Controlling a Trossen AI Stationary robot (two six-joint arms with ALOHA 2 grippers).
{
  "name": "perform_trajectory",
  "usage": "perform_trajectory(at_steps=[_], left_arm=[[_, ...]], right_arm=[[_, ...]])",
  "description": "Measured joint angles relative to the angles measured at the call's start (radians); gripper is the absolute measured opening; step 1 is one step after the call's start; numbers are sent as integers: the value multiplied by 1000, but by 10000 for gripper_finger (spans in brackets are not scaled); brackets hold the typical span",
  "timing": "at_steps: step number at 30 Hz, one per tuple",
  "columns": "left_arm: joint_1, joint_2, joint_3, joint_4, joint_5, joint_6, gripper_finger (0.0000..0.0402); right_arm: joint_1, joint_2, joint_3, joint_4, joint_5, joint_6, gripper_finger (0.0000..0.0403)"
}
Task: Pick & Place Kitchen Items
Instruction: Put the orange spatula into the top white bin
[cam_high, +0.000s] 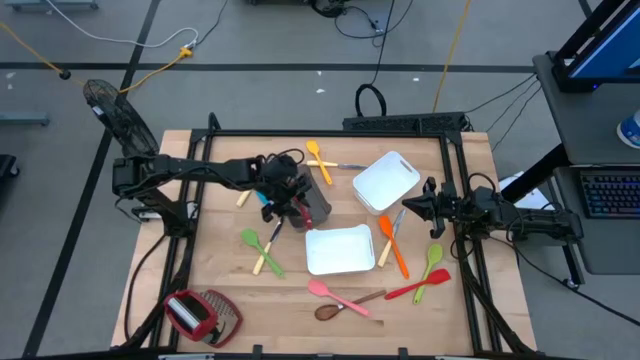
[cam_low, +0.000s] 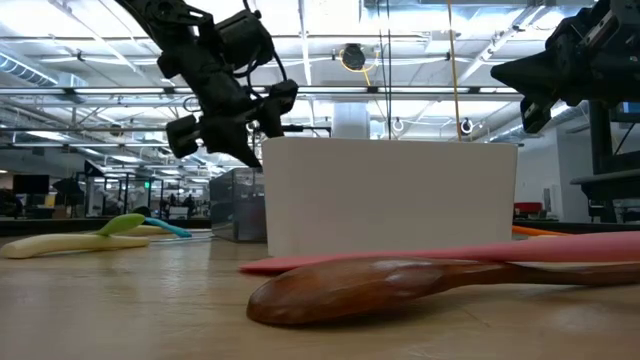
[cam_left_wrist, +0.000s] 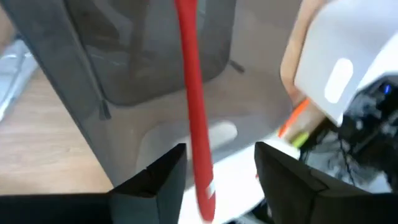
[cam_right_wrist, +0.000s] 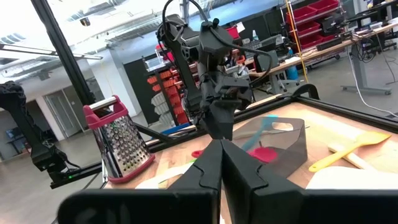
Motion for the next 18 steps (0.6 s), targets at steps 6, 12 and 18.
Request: perform_trajectory(at_steps=[6,12,18], left_arm=[[0,-66,0,6,-68,29,224],[-2,-176,0,23,-220,169,228],[-14,-270,-2,28,-300,421,228]], right_arm=[[0,0,0,0,0,0,0],[0,0,0,1,0,0,0],[0,0,0,1,0,2,0]])
